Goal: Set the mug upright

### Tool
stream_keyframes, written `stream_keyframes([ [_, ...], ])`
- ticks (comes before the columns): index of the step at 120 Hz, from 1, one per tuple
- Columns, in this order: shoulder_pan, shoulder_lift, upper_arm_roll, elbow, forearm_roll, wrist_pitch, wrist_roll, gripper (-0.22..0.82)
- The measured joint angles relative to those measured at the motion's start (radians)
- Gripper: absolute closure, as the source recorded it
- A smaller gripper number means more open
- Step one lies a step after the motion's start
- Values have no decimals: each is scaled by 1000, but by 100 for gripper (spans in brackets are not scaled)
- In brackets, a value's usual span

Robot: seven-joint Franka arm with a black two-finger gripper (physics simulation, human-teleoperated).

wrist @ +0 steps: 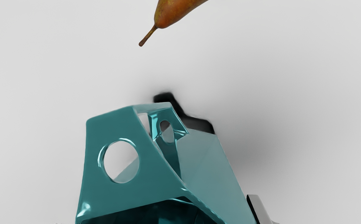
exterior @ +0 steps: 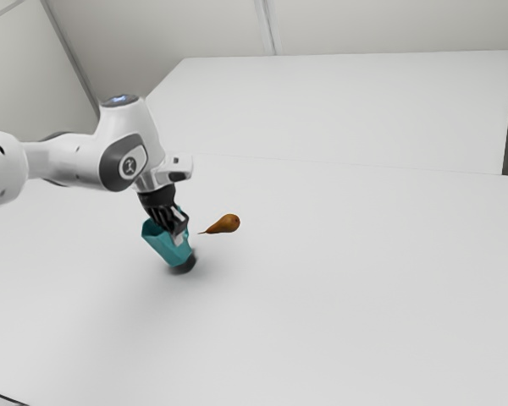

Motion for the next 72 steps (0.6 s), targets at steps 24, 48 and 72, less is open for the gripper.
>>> stream_keyframes([
  [24,1,9,-4,-28,7,27,-79,78],
  [48,-1,29,-10,-30,30,34,-136,78],
  [72,0,37,-11,-31,35,32,-177,78],
])
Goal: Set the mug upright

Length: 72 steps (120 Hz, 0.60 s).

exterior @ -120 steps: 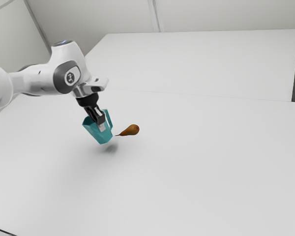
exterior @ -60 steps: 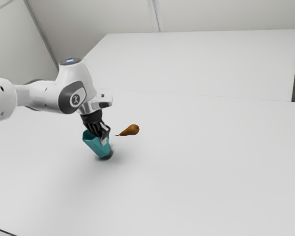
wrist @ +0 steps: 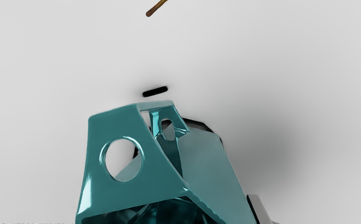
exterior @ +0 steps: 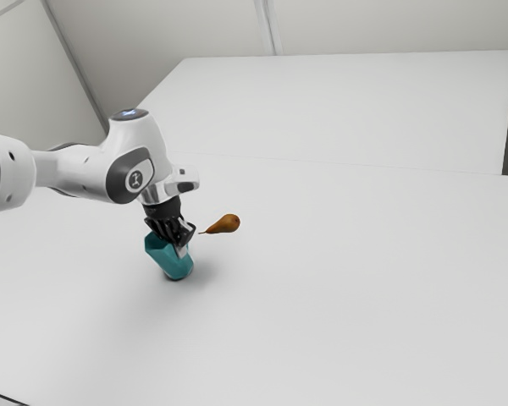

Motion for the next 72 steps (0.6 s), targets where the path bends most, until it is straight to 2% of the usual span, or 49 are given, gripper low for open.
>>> stream_keyframes([
  [8,-1,0,0,-1,-1,-1,-10,76],
  [19,-2,-1,0,-4,-8,-3,-17,67],
  [38,-5,-9,-9,-4,-13,-7,-26,37],
  [49,-2,-27,-13,-2,-14,-13,-30,24],
  [72,-3,-92,-27,74,-19,-83,-30,10],
])
